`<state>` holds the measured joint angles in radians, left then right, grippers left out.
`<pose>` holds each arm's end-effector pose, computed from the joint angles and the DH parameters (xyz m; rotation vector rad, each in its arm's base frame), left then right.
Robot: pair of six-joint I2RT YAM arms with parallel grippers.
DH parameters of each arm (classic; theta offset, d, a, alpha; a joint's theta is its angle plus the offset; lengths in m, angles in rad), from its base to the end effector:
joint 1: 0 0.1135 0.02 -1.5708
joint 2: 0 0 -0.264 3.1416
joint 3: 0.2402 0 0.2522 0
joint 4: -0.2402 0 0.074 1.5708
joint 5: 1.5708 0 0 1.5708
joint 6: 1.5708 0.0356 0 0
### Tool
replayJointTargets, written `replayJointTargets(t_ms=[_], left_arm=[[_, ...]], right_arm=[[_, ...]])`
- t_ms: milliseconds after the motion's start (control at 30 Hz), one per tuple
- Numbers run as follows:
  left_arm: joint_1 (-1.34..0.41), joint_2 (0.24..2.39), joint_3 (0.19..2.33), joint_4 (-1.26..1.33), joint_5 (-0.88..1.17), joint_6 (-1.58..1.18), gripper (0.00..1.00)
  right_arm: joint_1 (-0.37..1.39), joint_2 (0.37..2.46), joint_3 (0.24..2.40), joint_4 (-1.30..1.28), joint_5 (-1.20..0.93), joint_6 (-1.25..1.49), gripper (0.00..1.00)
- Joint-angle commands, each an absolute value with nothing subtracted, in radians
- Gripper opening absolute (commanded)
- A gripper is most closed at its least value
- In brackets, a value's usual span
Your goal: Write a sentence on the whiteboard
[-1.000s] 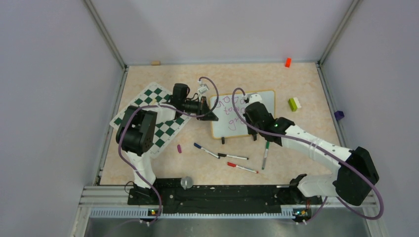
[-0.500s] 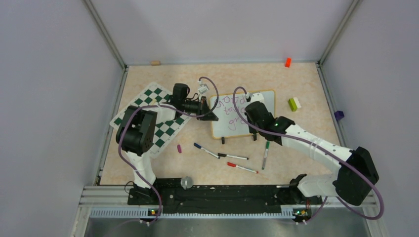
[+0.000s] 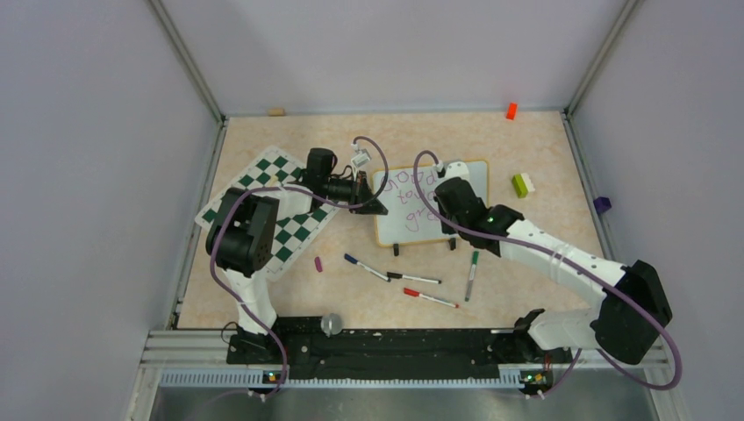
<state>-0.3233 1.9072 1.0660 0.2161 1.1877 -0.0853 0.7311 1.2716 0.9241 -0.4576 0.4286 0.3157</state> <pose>0.3555 -0.1539 0.1690 0.9187 1.8942 -1.5221 0.2084 0.1670 0.2621 -0.2743 2.2695 0.0291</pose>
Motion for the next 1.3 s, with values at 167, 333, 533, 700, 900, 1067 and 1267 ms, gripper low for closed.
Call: replayJointTargets(t_ms=[167, 333, 533, 700, 900, 1067, 1267], left_arm=[[-0.337, 1.925, 1.065, 0.191, 1.124, -0.029, 0.00], [-0.336, 1.924, 1.065, 0.190, 1.123, -0.029, 0.00], [-0.336, 1.925, 1.064, 0.190, 1.123, -0.029, 0.00], [-0.337, 1.924, 1.065, 0.192, 1.124, -0.029, 0.00], [-0.337, 1.923, 1.064, 0.192, 1.124, -0.029, 0.00], [-0.336, 1.921, 1.063, 0.192, 1.124, -0.028, 0.00], [-0.336, 1.923, 1.063, 0.193, 1.125, -0.028, 0.00]], right_arm=[[0.724, 1.233, 0.876, -0.441, 0.446, 0.335, 0.00], [0.726, 1.224, 0.883, -0.453, 0.461, 0.339, 0.00], [0.725, 1.170, 0.914, -0.452, 0.438, 0.326, 0.00], [0.724, 1.149, 0.913, -0.404, 0.416, 0.298, 0.00], [0.724, 1.198, 0.936, -0.399, 0.445, 0.295, 0.00], [0.723, 1.218, 0.935, -0.396, 0.466, 0.286, 0.00], [0.724, 1.242, 0.929, -0.383, 0.494, 0.292, 0.00]])
